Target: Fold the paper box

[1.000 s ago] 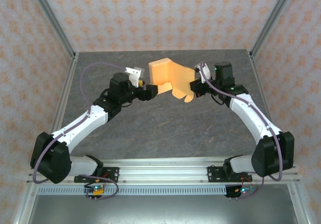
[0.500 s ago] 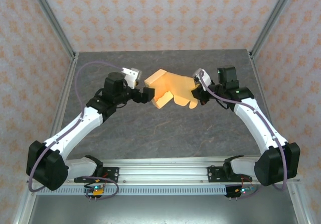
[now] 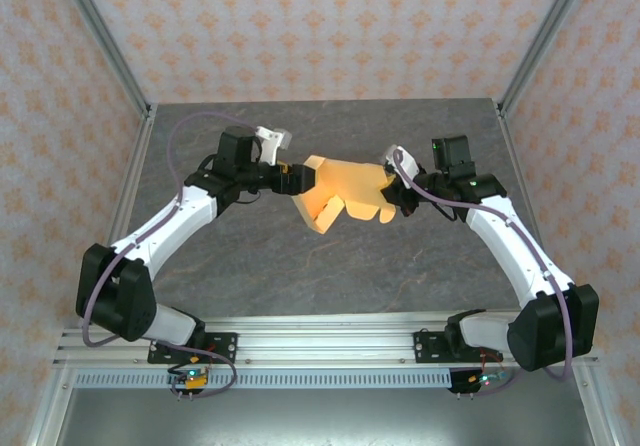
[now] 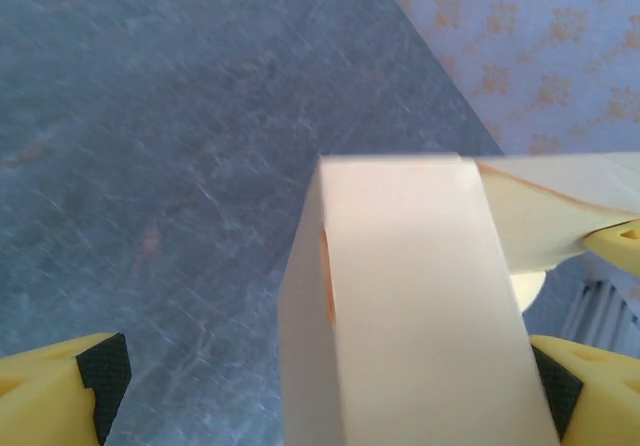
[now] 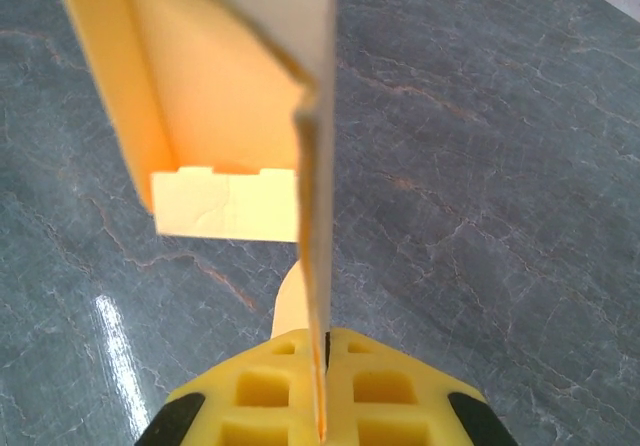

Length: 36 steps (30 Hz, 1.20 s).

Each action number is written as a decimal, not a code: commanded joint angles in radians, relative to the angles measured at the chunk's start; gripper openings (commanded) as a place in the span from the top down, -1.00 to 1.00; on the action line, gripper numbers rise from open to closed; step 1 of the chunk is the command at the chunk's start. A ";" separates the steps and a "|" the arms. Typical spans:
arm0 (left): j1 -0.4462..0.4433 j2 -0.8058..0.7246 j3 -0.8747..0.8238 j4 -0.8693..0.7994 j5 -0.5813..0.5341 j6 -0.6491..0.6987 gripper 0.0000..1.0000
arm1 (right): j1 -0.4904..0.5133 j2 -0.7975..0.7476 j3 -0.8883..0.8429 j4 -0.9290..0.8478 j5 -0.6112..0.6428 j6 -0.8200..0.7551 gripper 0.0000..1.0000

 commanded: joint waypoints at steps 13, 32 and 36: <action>-0.002 0.019 0.055 -0.034 0.120 0.010 0.06 | 0.015 0.036 0.018 -0.027 -0.032 -0.019 1.00; -0.002 0.095 -0.014 0.281 -0.130 -0.346 0.50 | 0.011 -0.200 -0.252 0.696 0.446 0.670 -0.42; -0.002 0.102 -0.019 0.301 -0.238 -0.383 0.50 | -0.002 -0.270 -0.267 0.662 0.612 0.876 -0.51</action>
